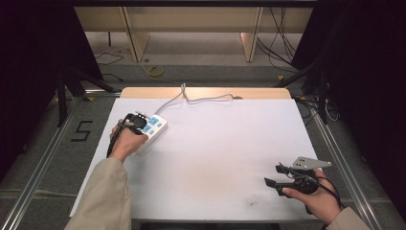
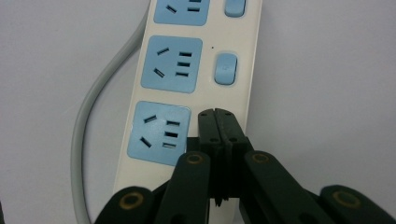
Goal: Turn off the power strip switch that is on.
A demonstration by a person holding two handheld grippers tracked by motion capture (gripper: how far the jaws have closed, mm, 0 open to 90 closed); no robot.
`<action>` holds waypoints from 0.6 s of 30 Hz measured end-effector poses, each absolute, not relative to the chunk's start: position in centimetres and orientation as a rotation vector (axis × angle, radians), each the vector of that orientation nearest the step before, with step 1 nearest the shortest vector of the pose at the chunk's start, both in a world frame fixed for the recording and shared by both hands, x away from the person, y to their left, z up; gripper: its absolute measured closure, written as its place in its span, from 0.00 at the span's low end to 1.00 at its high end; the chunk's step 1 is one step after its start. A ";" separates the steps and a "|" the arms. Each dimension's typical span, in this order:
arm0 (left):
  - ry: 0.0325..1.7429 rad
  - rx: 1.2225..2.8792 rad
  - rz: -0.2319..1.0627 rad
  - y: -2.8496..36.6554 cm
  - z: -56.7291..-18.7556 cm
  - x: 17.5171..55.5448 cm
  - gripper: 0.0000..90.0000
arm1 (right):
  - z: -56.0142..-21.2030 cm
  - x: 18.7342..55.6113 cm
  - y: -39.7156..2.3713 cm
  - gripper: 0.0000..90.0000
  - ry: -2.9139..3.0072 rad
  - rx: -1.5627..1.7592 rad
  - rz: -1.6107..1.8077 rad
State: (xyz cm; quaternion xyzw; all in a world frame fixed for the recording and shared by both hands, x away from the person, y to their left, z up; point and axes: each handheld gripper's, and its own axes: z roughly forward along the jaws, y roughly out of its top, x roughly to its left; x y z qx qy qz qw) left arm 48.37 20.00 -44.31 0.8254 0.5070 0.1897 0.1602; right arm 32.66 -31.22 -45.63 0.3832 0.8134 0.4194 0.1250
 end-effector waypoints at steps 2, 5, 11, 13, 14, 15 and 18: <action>1.447 2.364 0.548 19.9 -44.3 48.4 1.00 | -45.6 32.7 -31.2 0.33 2.370 1.116 1.222; 1.448 2.412 0.560 19.9 -44.4 48.3 1.00 | -45.6 32.7 -31.2 0.33 2.371 1.115 1.223; 1.442 2.365 0.555 20.3 -44.5 48.1 1.00 | -45.7 32.7 -31.2 0.33 2.377 1.117 1.218; 1.441 2.359 0.549 20.5 -44.5 48.1 1.00 | -45.7 32.7 -31.1 0.33 2.377 1.116 1.218; 1.442 2.354 0.548 20.5 -44.5 48.1 1.00 | -45.6 32.7 -31.1 0.33 2.376 1.112 1.218; 1.439 2.351 0.546 20.6 -44.4 48.1 1.00 | -45.6 32.7 -31.1 0.33 2.374 1.113 1.222; 1.434 2.328 0.537 20.5 -44.4 48.2 1.00 | -45.7 32.8 -31.2 0.34 2.379 1.119 1.217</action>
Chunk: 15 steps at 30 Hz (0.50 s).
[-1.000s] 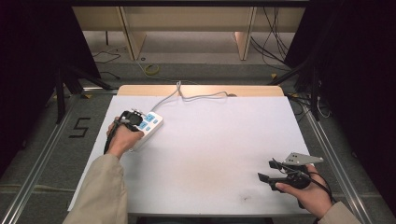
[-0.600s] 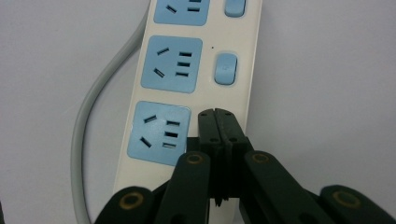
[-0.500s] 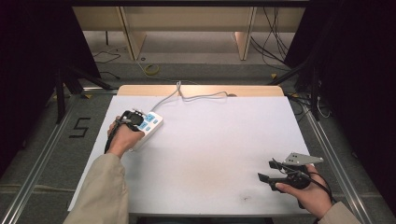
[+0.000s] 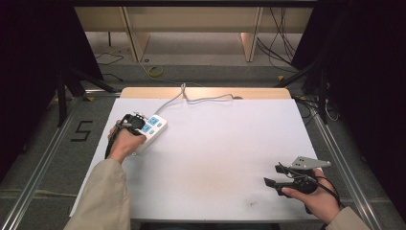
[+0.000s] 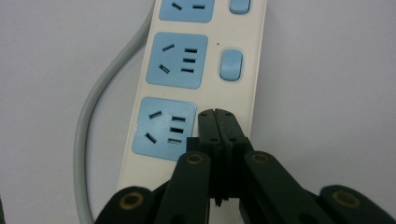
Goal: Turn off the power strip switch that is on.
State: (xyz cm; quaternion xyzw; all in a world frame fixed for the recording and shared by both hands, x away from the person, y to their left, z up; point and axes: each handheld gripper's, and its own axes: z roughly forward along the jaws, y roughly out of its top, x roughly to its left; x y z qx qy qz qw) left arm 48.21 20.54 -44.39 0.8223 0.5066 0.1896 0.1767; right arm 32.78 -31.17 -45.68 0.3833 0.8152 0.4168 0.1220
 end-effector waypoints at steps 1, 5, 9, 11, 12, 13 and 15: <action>1.434 2.321 0.539 20.4 -44.4 48.2 1.00 | -45.7 32.8 -31.2 0.34 2.378 1.121 1.216; 1.427 2.339 0.543 20.3 -44.4 48.3 1.00 | -45.7 32.8 -31.2 0.34 2.378 1.121 1.218; 1.429 2.342 0.544 20.3 -44.4 48.3 1.00 | -45.7 32.8 -31.2 0.34 2.379 1.120 1.218; 1.432 2.343 0.541 20.2 -44.4 48.3 1.00 | -45.7 32.7 -31.2 0.34 2.377 1.118 1.218; 1.430 2.344 0.540 20.3 -44.4 48.3 1.00 | -45.7 32.7 -31.2 0.34 2.377 1.118 1.218; 1.426 2.344 0.542 20.2 -44.4 48.3 1.00 | -45.7 32.7 -31.2 0.34 2.377 1.119 1.218; 1.424 2.349 0.546 20.2 -44.5 48.3 1.00 | -45.7 32.7 -31.1 0.34 2.377 1.119 1.218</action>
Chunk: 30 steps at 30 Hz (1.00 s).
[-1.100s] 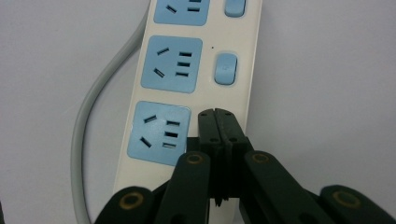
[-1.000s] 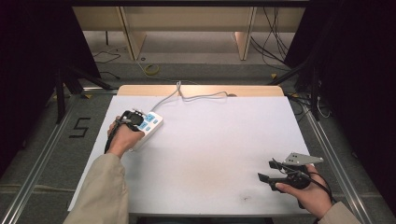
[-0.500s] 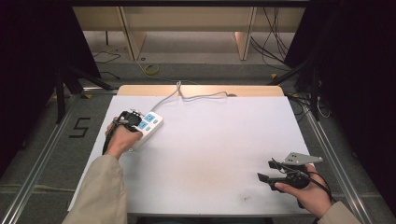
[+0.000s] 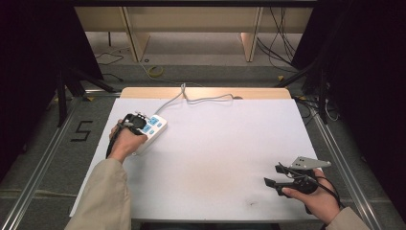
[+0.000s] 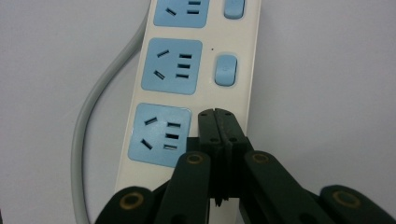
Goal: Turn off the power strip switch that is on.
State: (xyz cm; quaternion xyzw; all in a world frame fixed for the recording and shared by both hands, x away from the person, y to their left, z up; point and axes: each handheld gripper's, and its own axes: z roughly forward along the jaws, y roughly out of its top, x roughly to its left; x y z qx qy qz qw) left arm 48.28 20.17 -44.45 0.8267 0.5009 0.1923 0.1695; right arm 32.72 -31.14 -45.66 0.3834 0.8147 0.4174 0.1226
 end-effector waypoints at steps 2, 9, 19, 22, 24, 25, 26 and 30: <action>1.417 2.348 0.536 20.1 -44.5 48.3 1.00 | -45.7 32.7 -31.2 0.34 2.378 1.116 1.217; 1.417 2.363 0.612 19.2 -44.7 48.7 1.00 | -45.6 32.6 -31.2 0.34 2.371 1.116 1.224; 1.423 2.323 0.577 19.8 -44.7 48.5 1.00 | -45.6 32.6 -31.3 0.34 2.369 1.122 1.220; 1.424 2.328 0.593 19.9 -44.7 48.4 1.00 | -45.6 32.6 -31.4 0.34 2.366 1.124 1.220; 1.429 2.332 0.605 20.0 -44.7 48.4 1.00 | -45.6 32.6 -31.4 0.34 2.366 1.121 1.222; 1.429 2.331 0.603 20.0 -44.7 48.4 1.00 | -45.6 32.5 -31.3 0.34 2.367 1.122 1.222; 1.428 2.333 0.605 20.0 -44.7 48.4 1.00 | -45.6 32.6 -31.3 0.34 2.367 1.122 1.222; 1.416 2.328 0.607 20.0 -44.4 48.3 1.00 | -45.6 32.6 -31.4 0.34 2.365 1.120 1.224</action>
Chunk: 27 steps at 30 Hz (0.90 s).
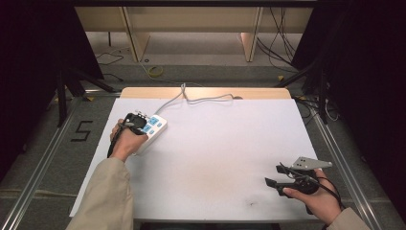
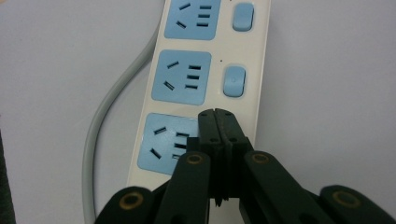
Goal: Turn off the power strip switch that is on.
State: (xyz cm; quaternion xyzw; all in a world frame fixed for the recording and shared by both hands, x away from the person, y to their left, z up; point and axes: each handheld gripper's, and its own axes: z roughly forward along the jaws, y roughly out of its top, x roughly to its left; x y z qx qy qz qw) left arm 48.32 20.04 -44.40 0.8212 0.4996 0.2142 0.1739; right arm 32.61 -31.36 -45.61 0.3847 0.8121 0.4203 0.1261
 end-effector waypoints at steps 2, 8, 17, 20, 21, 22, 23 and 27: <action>1.407 2.339 0.614 20.0 -44.4 48.3 1.00 | -45.6 32.6 -31.3 0.34 2.365 1.121 1.223; 1.384 2.328 0.641 20.0 -44.2 48.1 1.00 | -45.6 32.6 -31.4 0.34 2.365 1.120 1.224; 1.336 2.206 0.620 20.3 -42.8 47.1 0.89 | -45.5 32.6 -31.4 0.34 2.364 1.120 1.225; 1.311 2.169 0.617 20.1 -42.2 46.5 0.82 | -45.6 32.6 -31.3 0.34 2.366 1.121 1.224; 1.302 2.153 0.605 20.0 -42.1 46.2 0.79 | -45.6 32.6 -31.3 0.34 2.367 1.119 1.224; 1.291 2.151 0.596 19.8 -42.0 45.9 0.76 | -45.6 32.6 -31.3 0.34 2.367 1.120 1.225; 1.279 2.151 0.582 19.7 -41.9 45.7 0.72 | -45.6 32.6 -31.3 0.34 2.365 1.120 1.227; 1.213 2.140 0.550 19.3 -42.0 44.7 0.55 | -45.6 32.6 -31.3 0.34 2.368 1.123 1.222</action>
